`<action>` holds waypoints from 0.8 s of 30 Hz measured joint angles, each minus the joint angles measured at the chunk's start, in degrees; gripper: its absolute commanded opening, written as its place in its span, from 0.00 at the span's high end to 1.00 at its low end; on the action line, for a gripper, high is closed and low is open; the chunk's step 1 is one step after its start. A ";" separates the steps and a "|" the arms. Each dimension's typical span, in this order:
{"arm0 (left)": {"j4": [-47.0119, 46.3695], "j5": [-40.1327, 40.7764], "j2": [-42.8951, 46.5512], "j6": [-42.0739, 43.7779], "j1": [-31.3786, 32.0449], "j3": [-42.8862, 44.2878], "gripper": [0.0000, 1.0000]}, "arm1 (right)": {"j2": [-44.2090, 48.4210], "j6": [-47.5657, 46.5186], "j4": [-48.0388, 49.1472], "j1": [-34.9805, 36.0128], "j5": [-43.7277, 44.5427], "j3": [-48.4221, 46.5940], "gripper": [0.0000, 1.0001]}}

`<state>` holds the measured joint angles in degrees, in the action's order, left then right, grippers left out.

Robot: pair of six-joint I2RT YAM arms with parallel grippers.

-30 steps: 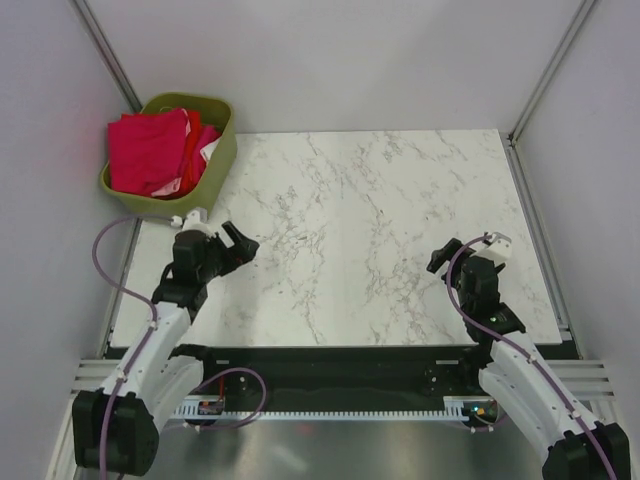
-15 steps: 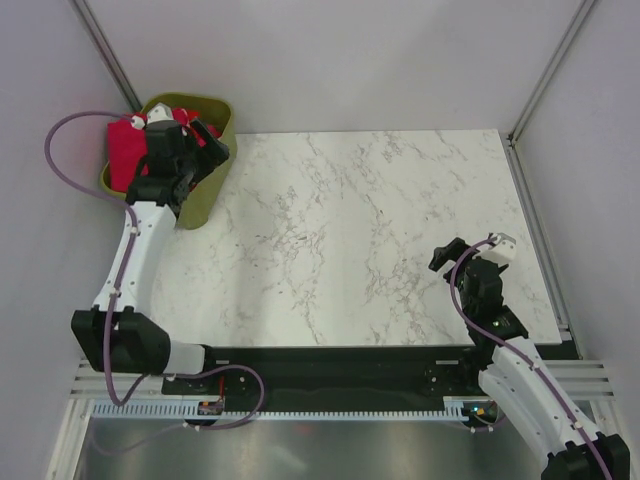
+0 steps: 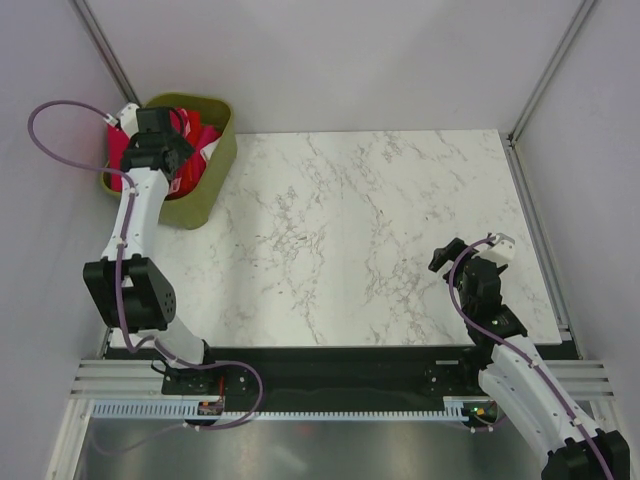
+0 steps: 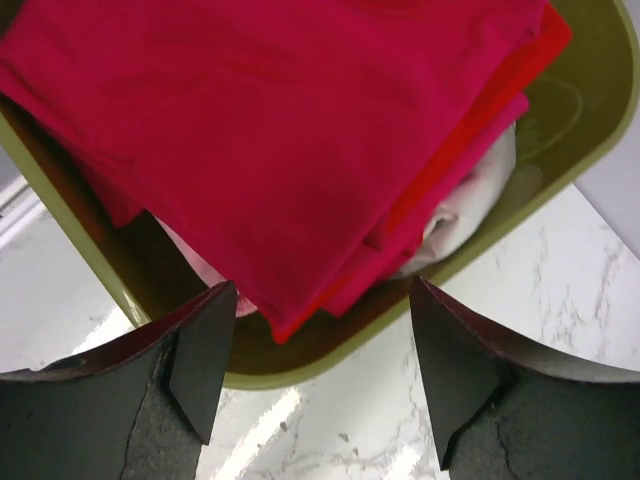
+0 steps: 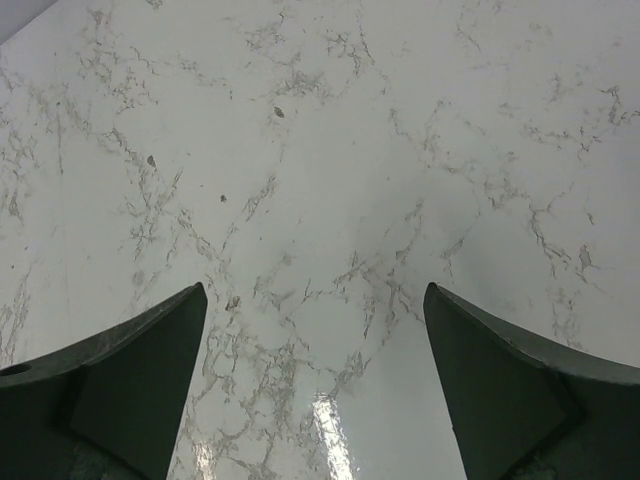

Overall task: Fold and stack the t-shirts
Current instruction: Grab the tshirt from the pile

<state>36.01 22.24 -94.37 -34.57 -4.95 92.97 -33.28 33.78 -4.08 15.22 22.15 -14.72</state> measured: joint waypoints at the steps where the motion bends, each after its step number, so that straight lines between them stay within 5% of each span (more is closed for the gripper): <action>1: -0.02 0.20 -0.11 0.02 0.00 0.11 0.22 | -0.02 0.02 0.00 0.00 0.04 0.00 0.02; 3: 0.33 2.05 -2.01 0.92 0.00 2.45 0.24 | -0.04 0.04 -0.04 0.00 0.17 0.00 0.02; 6: -0.15 3.26 -5.53 2.56 0.00 5.35 0.43 | -0.04 0.07 -0.09 0.00 0.24 0.00 0.02; 11: 0.31 3.82 -9.73 4.26 0.00 5.68 0.51 | 0.00 0.09 -0.31 0.00 0.31 0.00 0.02; 15: 0.28 3.72 -10.45 5.40 0.00 5.77 0.98 | 0.24 0.11 -0.31 0.00 0.48 0.00 0.02; 24: 1.22 2.78 -5.77 4.24 -0.24 6.38 0.98 | -0.09 0.11 -0.28 0.00 0.70 0.00 0.02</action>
<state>37.23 25.02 -100.14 -30.33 -5.19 99.35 -33.36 33.89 -4.36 15.22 22.85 -14.72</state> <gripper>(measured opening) 0.043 0.982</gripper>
